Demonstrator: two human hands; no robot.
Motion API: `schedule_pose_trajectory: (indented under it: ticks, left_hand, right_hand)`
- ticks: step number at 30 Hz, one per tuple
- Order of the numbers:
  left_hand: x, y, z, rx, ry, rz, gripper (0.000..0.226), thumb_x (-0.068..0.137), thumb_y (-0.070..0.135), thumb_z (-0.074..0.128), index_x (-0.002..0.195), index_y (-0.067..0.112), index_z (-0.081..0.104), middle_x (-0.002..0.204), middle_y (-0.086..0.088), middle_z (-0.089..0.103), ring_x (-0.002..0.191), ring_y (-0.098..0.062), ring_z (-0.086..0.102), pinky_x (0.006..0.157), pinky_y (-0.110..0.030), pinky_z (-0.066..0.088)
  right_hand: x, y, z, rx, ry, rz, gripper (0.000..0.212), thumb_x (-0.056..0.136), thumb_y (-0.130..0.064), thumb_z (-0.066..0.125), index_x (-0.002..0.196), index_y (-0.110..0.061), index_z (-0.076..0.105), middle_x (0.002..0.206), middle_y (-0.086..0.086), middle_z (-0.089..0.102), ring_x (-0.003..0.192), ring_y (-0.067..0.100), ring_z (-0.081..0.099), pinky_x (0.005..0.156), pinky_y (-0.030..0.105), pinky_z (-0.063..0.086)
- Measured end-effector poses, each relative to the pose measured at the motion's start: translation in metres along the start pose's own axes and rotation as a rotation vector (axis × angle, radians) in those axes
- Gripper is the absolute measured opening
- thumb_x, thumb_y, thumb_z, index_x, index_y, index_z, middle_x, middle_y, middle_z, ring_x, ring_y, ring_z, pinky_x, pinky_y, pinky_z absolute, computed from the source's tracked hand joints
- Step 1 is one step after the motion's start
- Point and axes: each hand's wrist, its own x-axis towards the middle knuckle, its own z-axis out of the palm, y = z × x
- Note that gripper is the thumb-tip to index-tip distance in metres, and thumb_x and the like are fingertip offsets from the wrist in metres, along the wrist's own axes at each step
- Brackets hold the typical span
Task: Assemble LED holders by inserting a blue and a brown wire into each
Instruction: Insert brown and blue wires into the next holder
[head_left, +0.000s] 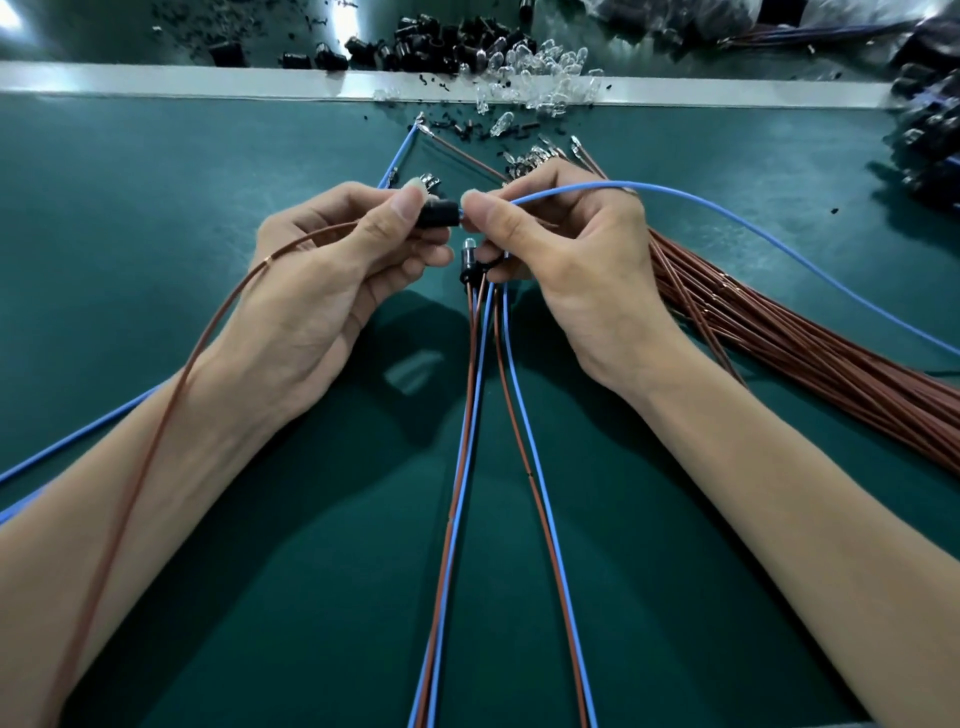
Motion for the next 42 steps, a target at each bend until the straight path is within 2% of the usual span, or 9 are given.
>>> schedule_pose_trajectory:
  ticks: [9,15,18,21,24,26,35,38,42]
  left_hand:
    - [-0.005,0.002,0.007,0.187,0.042,0.065,0.006,0.078,0.009,0.07,0.078,0.011,0.063,0.063,0.005,0.069,0.064,-0.008,0.067,0.066,-0.014,0.049]
    - [0.001,0.016,-0.016,0.457,0.063,0.101,0.009,0.078,0.007,0.073,0.079,0.015,0.069,0.068,0.002,0.072,0.068,-0.009,0.065,0.074,-0.02,0.05]
    - [0.0,0.015,-0.019,0.607,0.067,0.116,0.008,0.078,0.01,0.075,0.078,0.016,0.07,0.072,-0.003,0.072,0.068,-0.013,0.062,0.065,-0.019,0.046]
    - [0.001,0.017,-0.016,0.525,0.026,0.089,0.01,0.076,0.006,0.075,0.078,0.014,0.069,0.067,0.001,0.071,0.066,-0.009,0.063,0.066,-0.013,0.047]
    - [0.005,0.022,-0.017,0.323,0.014,0.021,0.012,0.076,0.001,0.071,0.074,0.013,0.07,0.064,0.001,0.07,0.065,-0.009,0.065,0.07,-0.015,0.05]
    - [0.008,0.021,-0.017,0.233,0.05,-0.037,0.02,0.078,0.0,0.068,0.066,0.016,0.071,0.062,0.002,0.068,0.065,-0.009,0.066,0.07,-0.015,0.051]
    - [0.008,0.016,-0.014,0.17,0.136,-0.007,0.015,0.084,0.004,0.066,0.074,0.016,0.065,0.065,0.006,0.068,0.066,-0.006,0.066,0.067,-0.014,0.05]
    - [0.005,0.011,-0.01,0.21,0.154,0.048,0.013,0.085,0.009,0.067,0.075,0.016,0.063,0.068,0.006,0.07,0.067,-0.007,0.068,0.069,-0.015,0.051]
    - [0.001,0.004,-0.005,0.316,0.132,0.092,0.009,0.089,0.013,0.065,0.08,0.014,0.063,0.07,0.004,0.071,0.065,-0.012,0.069,0.066,-0.017,0.052]
  right_hand:
    - [0.006,0.0,-0.01,-0.122,-0.009,-0.097,0.017,0.078,-0.003,0.074,0.072,-0.015,0.064,0.061,-0.007,0.065,0.054,0.007,0.059,0.058,0.02,0.048]
    - [0.016,-0.003,-0.031,-0.475,0.313,-0.105,0.022,0.077,-0.015,0.076,0.064,-0.025,0.062,0.056,-0.009,0.065,0.053,0.006,0.063,0.066,0.033,0.056]
    - [0.018,-0.004,-0.036,-0.595,0.384,-0.09,0.019,0.079,-0.015,0.075,0.066,-0.02,0.062,0.057,-0.01,0.062,0.053,0.005,0.064,0.07,0.038,0.058]
    - [0.02,-0.008,-0.038,-0.734,0.412,-0.121,0.012,0.079,-0.016,0.074,0.072,-0.013,0.064,0.058,-0.01,0.058,0.069,0.017,0.067,0.076,0.042,0.053]
    - [0.02,-0.013,-0.037,-0.802,0.43,-0.169,0.011,0.079,-0.012,0.072,0.074,-0.007,0.065,0.055,-0.022,0.047,0.068,-0.015,0.055,0.074,0.002,0.037]
    - [0.019,-0.015,-0.037,-0.829,0.426,-0.163,0.01,0.079,-0.01,0.072,0.076,-0.003,0.066,0.056,-0.023,0.045,0.064,-0.028,0.043,0.067,-0.005,0.027]
    - [0.014,-0.015,-0.037,-0.755,0.355,-0.128,0.012,0.083,-0.028,0.072,0.077,-0.021,0.065,0.069,-0.017,0.057,0.067,-0.008,0.052,0.067,0.003,0.033]
    - [0.022,-0.024,-0.049,-0.703,0.459,-0.056,0.021,0.092,-0.033,0.061,0.073,-0.024,0.055,0.077,-0.009,0.055,0.071,0.002,0.047,0.072,0.019,0.039]
    - [0.025,-0.04,-0.055,-0.277,0.335,0.166,0.038,0.099,-0.025,0.046,0.061,-0.02,0.049,0.054,-0.009,0.05,0.041,0.002,0.036,0.039,0.016,0.03]
